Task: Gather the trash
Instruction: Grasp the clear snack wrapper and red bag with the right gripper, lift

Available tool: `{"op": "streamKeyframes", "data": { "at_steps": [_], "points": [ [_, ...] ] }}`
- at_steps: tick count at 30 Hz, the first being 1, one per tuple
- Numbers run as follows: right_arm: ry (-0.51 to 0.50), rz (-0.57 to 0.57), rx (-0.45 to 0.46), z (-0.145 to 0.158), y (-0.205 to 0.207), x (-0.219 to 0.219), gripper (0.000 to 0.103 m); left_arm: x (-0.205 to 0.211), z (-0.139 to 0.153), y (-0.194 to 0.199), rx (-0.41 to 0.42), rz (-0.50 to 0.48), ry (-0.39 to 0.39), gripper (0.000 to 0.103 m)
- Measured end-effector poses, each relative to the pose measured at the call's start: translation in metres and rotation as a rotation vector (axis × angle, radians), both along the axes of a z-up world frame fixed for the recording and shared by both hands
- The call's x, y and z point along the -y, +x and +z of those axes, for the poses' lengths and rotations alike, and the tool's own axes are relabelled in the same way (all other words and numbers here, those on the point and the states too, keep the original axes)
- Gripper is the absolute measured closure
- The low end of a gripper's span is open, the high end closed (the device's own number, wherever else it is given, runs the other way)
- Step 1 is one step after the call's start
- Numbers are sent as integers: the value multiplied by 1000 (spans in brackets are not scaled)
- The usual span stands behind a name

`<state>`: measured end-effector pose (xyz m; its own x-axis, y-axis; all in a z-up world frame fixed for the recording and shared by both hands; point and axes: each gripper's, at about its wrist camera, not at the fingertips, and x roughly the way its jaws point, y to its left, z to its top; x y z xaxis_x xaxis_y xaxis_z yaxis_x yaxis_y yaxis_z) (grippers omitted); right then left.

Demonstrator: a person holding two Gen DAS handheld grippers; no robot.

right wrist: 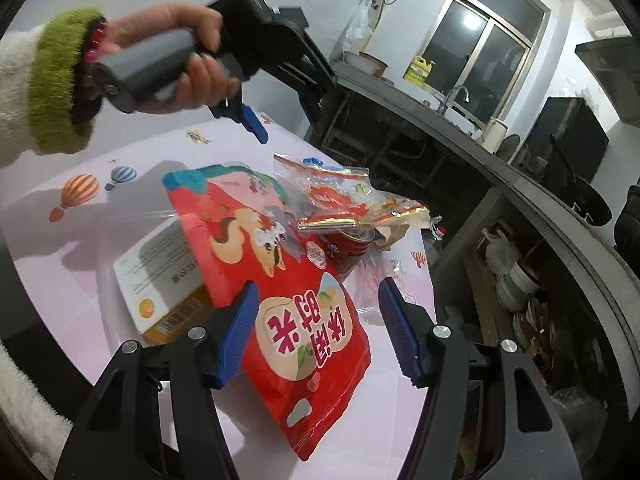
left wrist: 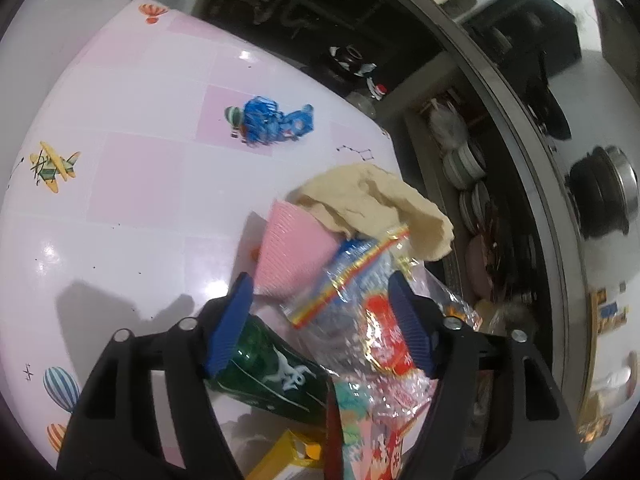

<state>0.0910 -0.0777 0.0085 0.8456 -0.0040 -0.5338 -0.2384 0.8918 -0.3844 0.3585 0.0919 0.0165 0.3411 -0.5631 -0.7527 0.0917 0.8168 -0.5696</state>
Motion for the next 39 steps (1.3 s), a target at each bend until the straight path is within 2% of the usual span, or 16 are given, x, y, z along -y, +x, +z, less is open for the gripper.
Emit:
{"op": "streamKeyframes", "data": {
  "at_steps": [6,10,18,20,23,25,30,35,39],
  "points": [
    [-48,3,-1,-5,-7,-9,43,14,-22,13,-97,-59,-22,35],
    [-59,-30,-9,-10,-2,-8,48,21,-24,14,-108,-83,-41,37],
    [-83,-89,-17,-19,7,-9,57,20,-19,1,-89,-106,-49,60],
    [-90,-103,-13,-22,7,-12,63,18,-19,-2,-88,-101,-47,72],
    [-91,-125,-4,-22,8,-12,70,15,-17,-7,-73,-99,-45,83],
    [-95,-141,4,-22,8,-12,75,14,-15,-10,-62,-104,-50,85],
    [-95,-155,24,-20,3,-14,90,10,-8,-21,-35,-108,-77,99],
    [-101,-162,54,-14,-5,-14,97,2,9,-39,33,-96,-115,102],
    [-118,-159,76,-12,-15,-17,98,0,23,-55,83,-88,-149,103]
  ]
}}
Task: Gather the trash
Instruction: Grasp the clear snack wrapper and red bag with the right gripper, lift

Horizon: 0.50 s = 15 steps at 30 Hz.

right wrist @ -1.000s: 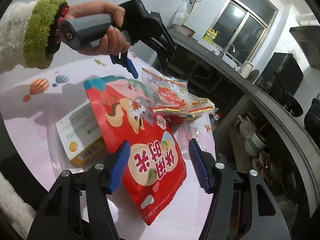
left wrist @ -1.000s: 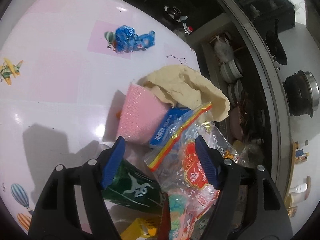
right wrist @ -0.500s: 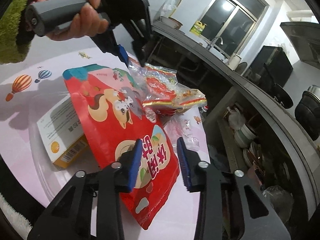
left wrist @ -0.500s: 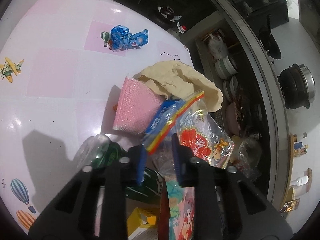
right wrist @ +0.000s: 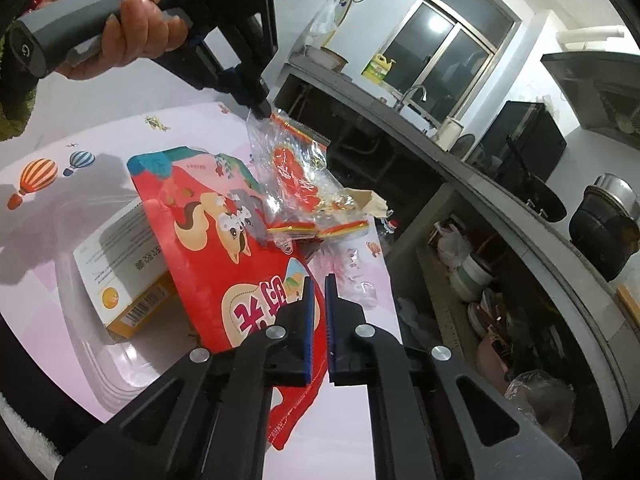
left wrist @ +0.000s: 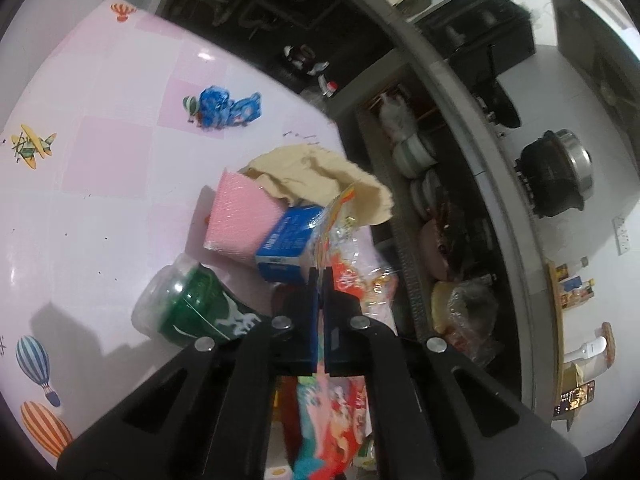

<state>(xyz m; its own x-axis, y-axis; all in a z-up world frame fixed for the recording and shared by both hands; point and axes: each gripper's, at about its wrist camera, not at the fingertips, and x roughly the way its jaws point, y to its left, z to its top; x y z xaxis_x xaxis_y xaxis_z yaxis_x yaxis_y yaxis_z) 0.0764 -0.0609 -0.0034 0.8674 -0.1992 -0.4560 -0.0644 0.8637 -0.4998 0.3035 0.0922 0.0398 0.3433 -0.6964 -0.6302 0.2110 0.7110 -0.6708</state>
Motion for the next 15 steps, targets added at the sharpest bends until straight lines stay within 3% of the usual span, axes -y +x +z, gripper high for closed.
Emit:
{"op": "streamKeyframes", "data": {
  "at_steps": [6,7,8,10,15],
  "points": [
    [27,44,12,8,-15,-2,97,-5,16,-17,62,25,-20,103],
    [55,57,15,11,-21,-3,90,-6,17,-20,67,31,-21,103],
    [76,73,10,12,-24,-3,72,-6,18,-21,69,34,-20,103],
    [102,93,14,13,-30,-6,49,-7,17,-22,65,38,-20,103],
    [44,131,-24,0,-31,-22,48,-8,13,-26,57,45,-37,103]
  ]
}}
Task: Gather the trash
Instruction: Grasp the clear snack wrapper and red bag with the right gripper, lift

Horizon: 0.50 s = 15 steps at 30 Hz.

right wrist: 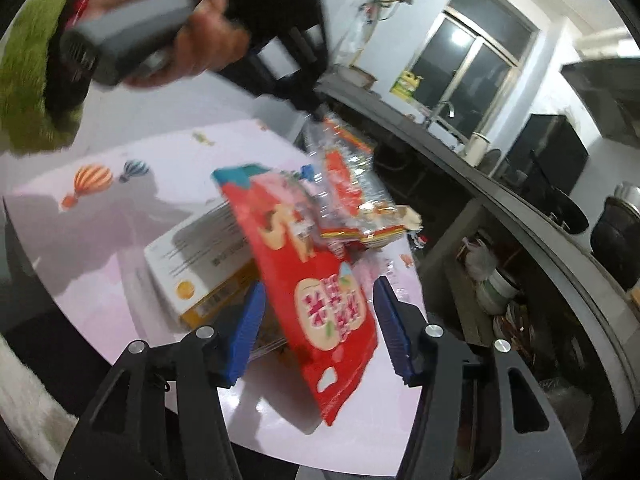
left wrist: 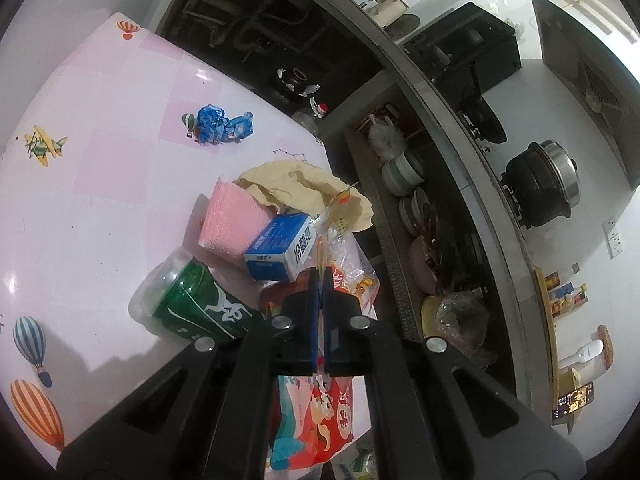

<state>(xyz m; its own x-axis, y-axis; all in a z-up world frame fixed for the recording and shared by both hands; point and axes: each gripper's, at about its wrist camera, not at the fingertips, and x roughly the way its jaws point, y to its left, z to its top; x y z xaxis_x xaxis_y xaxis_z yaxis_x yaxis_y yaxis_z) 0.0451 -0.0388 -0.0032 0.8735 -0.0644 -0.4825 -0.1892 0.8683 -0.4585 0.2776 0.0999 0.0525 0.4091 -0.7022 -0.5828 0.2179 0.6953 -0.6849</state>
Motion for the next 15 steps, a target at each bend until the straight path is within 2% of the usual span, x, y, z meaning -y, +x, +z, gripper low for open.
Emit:
{"op": "streamKeyframes", "data": {
  "at_steps": [6,9,11,13,15],
  "points": [
    [-79,-28,-45,-19,23,-9,49,-5,7,-5,27,6,-27,103],
    [-96,-45,-54,-25,31,-11,64,-8,10,-8,36,6,-36,103],
    [-97,-50,-59,-26,34,-13,82,-10,10,-10,40,5,-41,103],
    [-98,-56,-53,-25,33,-13,92,-10,13,-12,49,3,-45,103],
    [-102,-59,-32,-22,29,-12,96,-10,17,-15,66,-3,-45,103]
  ]
}}
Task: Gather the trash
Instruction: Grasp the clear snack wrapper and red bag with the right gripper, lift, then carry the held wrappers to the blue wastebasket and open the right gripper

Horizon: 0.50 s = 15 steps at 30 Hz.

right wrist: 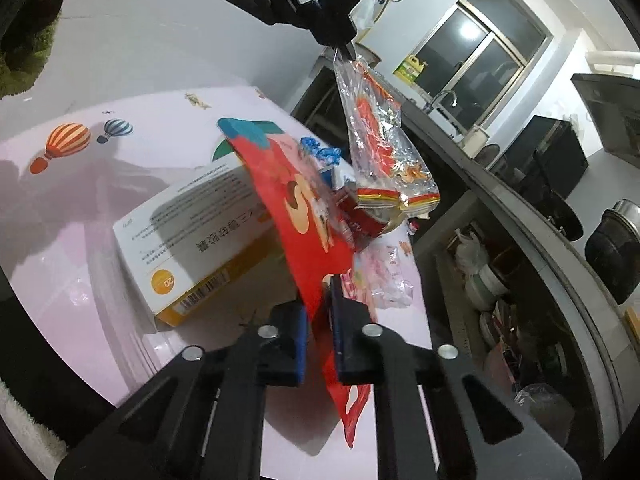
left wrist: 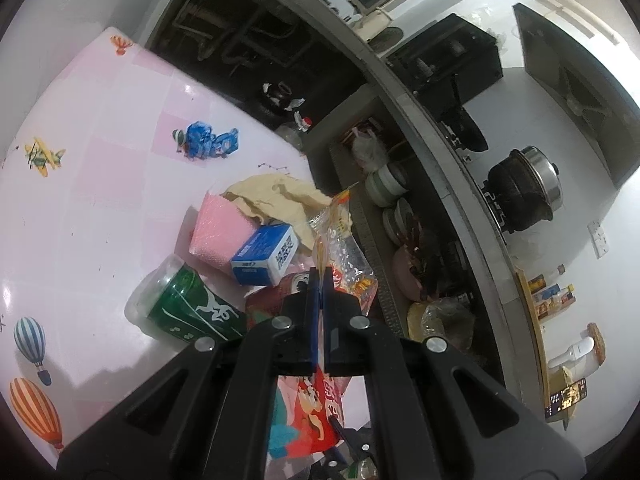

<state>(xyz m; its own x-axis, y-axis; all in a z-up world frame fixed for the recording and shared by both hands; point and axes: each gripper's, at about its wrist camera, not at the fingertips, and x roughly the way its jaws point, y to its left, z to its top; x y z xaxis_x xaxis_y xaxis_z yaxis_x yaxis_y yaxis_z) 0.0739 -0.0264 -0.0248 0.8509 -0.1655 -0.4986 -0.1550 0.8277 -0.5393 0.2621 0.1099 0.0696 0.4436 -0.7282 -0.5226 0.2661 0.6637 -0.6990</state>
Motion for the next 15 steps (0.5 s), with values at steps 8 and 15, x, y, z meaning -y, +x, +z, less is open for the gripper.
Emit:
{"op": "streamKeyframes", "data": {
  "at_steps": [8,15],
  "points": [
    [-16,-1,51,13,-20,8,99,3,26,-20,88,-6,4,103],
    [-6,-29,104,30,-38,18,100,12,44,-37,132,-26,10,103]
  ]
}}
